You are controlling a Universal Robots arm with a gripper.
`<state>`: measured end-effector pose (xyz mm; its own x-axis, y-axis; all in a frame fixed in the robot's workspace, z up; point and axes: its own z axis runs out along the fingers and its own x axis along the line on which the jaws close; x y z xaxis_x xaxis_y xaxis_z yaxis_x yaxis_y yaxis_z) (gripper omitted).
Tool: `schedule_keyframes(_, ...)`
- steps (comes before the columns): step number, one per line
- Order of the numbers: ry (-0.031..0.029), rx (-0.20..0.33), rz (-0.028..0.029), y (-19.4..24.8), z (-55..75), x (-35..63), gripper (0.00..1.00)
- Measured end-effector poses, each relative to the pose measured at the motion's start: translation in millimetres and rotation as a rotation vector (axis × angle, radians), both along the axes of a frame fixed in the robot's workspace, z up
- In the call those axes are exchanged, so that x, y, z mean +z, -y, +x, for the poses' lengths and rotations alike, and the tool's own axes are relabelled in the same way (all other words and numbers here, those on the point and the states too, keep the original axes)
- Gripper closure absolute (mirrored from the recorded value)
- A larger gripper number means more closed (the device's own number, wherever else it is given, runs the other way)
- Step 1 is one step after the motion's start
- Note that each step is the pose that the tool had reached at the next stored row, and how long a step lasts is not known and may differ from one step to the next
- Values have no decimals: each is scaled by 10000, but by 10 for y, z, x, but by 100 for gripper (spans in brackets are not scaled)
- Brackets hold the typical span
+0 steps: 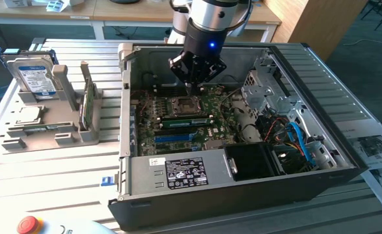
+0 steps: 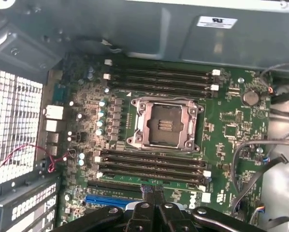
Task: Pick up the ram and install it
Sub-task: 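Press down the ram until it locks into place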
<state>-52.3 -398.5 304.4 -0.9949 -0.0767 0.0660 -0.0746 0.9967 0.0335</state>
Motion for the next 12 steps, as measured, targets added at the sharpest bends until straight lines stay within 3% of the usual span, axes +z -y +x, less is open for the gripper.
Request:
schedule_keyframes(4, 13, -301, -9, 0, 0, 0, 90)
schedule_keyframes(12, 18, -303, -9, 0, 0, 0, 90)
